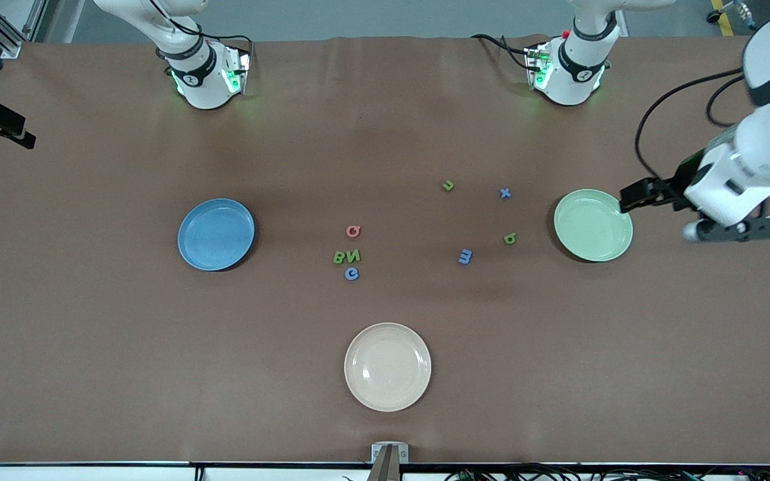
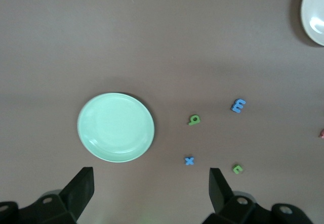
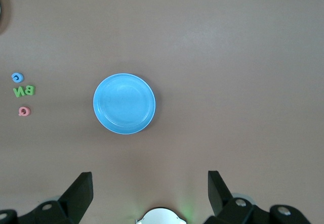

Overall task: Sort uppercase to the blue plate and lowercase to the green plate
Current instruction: 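Move the left gripper toward the green b while the right gripper reaches the letters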

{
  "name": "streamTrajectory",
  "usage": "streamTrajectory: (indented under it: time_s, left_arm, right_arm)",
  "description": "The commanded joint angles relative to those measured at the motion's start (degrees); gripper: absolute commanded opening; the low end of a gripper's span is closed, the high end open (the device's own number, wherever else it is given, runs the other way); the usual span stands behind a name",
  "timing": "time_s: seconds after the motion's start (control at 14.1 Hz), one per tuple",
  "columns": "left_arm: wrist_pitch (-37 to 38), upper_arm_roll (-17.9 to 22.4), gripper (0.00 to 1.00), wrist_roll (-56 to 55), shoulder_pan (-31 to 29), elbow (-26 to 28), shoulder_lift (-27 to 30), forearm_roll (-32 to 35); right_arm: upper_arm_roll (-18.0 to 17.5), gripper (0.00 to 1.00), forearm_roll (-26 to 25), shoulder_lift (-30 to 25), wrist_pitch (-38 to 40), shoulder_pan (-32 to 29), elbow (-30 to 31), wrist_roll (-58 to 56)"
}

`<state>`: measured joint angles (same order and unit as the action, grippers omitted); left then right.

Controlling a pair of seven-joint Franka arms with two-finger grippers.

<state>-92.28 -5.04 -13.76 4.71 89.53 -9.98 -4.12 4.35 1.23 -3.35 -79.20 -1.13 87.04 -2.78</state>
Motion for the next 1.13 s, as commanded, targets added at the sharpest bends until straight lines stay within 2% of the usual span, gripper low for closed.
streamTrajectory:
  time_s: [0.0,0.21,0.5,0.64,0.78,1.06]
  left_arm:
    - [-4.47,-1.12,1.00,-7.91,2.84,1.51,-3.89,-0.28]
    - [-12.29,-1.03,1.00,-14.87,6.71,5.38,-7.32,0.42]
    - [-24.41,-1.12,1.00,-26.19,11.37,12.32,-11.10,6.48]
    - [-26.63,-1.12,1.00,-29.73,13.04,13.47,-13.04,6.75]
    - [-28.38,-1.20,1.00,-30.45,12.87,15.92,-12.61,6.75]
    - [-41.02,-1.21,1.00,-34.48,12.96,24.79,-11.55,6.75]
  right_arm:
    - [-0.48,1.00,0.00,-0.08,0.45,-0.54,-0.65,0.67]
    - [-0.48,1.00,-0.18,0.71,0.10,-0.46,-1.09,0.05]
    - [-0.48,1.00,0.26,0.80,-0.25,-0.63,-1.09,0.40]
    - [-0.48,1.00,-0.09,0.80,-0.25,-0.63,-1.18,0.40]
    - [-0.48,1.00,0.26,1.23,-0.42,-0.72,-1.18,0.49]
    - [-0.48,1.00,-0.09,2.72,-4.47,-0.90,-1.00,-0.04]
